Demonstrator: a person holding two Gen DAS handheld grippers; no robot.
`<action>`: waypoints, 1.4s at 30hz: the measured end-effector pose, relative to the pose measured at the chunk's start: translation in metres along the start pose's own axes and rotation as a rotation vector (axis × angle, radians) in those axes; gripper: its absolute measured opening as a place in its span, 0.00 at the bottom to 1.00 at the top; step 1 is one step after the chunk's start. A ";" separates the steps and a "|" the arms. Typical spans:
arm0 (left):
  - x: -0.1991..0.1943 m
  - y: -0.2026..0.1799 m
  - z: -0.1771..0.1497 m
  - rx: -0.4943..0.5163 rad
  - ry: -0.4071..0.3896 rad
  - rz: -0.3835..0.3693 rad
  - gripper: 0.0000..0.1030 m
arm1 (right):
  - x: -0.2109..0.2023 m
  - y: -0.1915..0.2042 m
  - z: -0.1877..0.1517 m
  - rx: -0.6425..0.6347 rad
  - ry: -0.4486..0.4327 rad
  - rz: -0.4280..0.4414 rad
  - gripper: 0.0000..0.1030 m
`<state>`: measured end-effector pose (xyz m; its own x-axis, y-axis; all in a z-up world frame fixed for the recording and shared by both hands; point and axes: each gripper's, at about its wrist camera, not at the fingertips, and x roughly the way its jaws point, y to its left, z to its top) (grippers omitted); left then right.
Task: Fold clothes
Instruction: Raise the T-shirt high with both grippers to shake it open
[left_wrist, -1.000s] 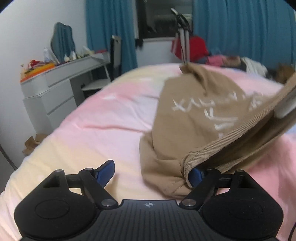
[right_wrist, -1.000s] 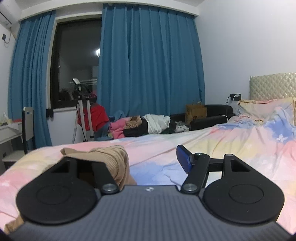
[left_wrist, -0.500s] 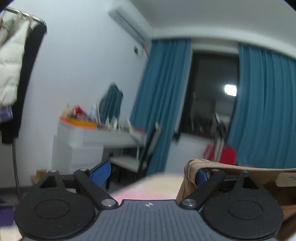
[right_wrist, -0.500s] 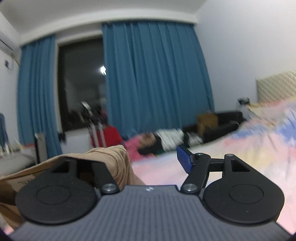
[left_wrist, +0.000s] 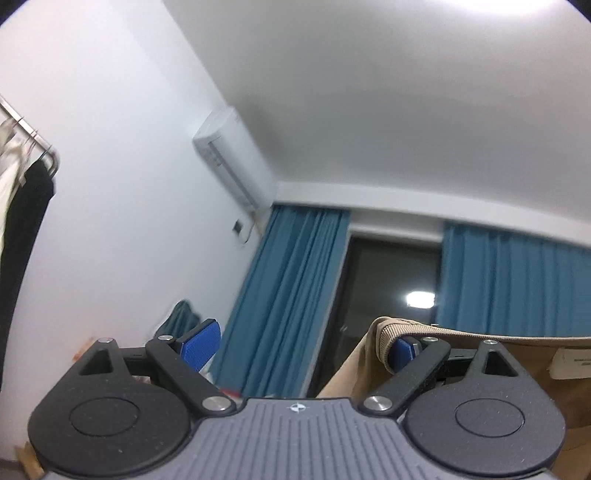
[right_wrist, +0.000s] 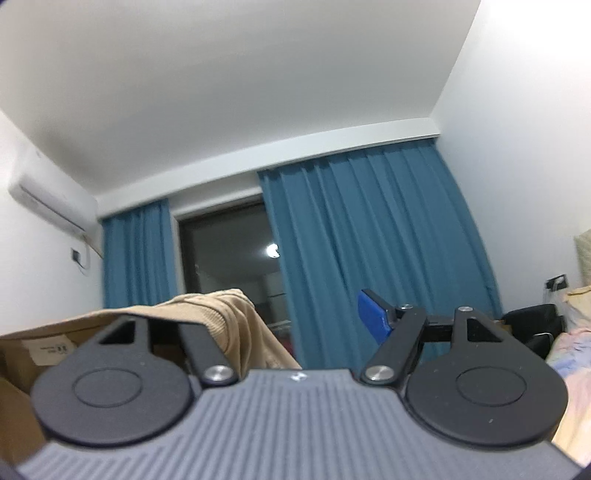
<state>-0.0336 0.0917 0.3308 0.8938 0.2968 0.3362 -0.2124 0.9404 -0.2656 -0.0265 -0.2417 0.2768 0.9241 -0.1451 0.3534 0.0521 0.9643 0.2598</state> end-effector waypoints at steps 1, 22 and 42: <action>0.003 -0.004 0.015 0.004 0.003 -0.011 0.90 | 0.002 0.000 0.017 0.001 0.003 0.012 0.70; 0.205 -0.053 -0.157 0.178 0.281 -0.020 0.94 | 0.165 -0.016 -0.126 -0.157 0.304 -0.021 0.73; 0.348 -0.031 -0.680 0.532 0.797 0.002 0.93 | 0.338 -0.090 -0.581 -0.260 0.893 -0.146 0.71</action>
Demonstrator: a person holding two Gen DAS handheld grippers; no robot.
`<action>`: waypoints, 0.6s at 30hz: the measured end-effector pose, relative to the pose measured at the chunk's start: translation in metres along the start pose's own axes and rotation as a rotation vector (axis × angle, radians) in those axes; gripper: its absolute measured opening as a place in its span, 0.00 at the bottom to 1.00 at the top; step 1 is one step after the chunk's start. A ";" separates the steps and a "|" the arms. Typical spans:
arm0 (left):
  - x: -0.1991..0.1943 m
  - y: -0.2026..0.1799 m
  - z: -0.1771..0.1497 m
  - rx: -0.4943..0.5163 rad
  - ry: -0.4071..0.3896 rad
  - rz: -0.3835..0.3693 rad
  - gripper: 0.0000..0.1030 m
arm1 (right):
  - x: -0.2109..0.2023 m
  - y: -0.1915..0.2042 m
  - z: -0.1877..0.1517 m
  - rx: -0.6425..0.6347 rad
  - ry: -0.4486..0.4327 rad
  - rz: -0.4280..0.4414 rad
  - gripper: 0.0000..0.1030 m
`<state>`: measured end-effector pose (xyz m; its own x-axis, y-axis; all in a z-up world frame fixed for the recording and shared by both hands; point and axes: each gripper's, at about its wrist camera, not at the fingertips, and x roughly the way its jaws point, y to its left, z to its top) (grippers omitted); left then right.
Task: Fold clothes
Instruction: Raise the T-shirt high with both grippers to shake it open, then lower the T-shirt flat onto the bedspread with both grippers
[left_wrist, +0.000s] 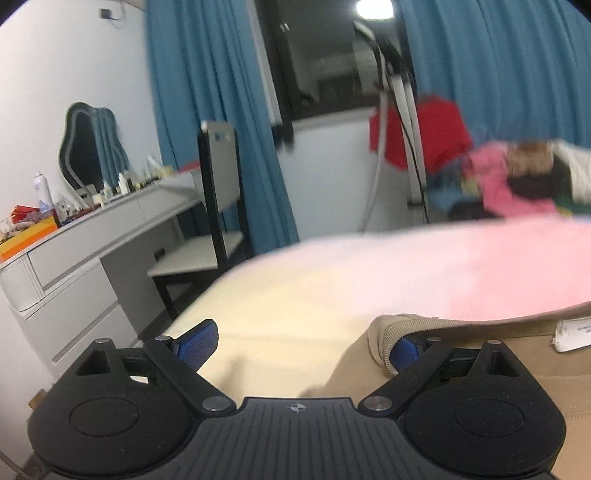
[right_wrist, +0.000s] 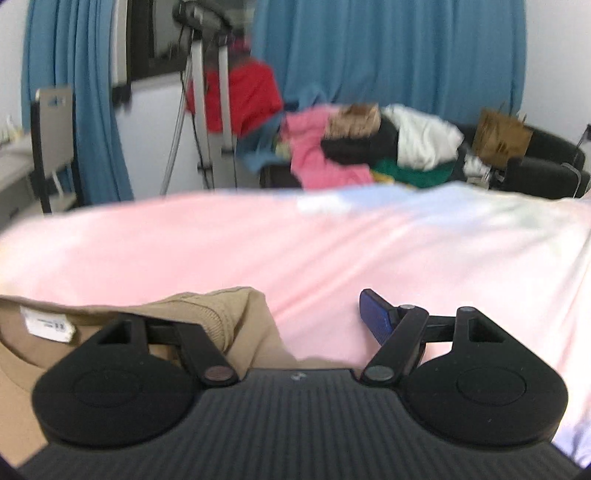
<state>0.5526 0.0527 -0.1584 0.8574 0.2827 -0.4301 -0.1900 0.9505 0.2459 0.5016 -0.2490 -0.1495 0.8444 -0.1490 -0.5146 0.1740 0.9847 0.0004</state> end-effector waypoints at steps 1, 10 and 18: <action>0.001 -0.003 -0.002 0.016 0.012 -0.002 0.93 | 0.005 0.002 -0.003 -0.009 0.022 0.003 0.71; -0.016 -0.012 0.018 0.220 0.167 -0.041 0.95 | -0.009 0.018 0.016 -0.201 0.203 0.113 0.71; -0.092 0.003 0.032 0.271 0.166 -0.120 0.96 | -0.085 0.031 0.025 -0.206 0.171 0.197 0.71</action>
<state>0.4882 0.0258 -0.0903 0.7719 0.2095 -0.6003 0.0606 0.9156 0.3975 0.4480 -0.2077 -0.0840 0.7513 0.0462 -0.6583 -0.1050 0.9932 -0.0502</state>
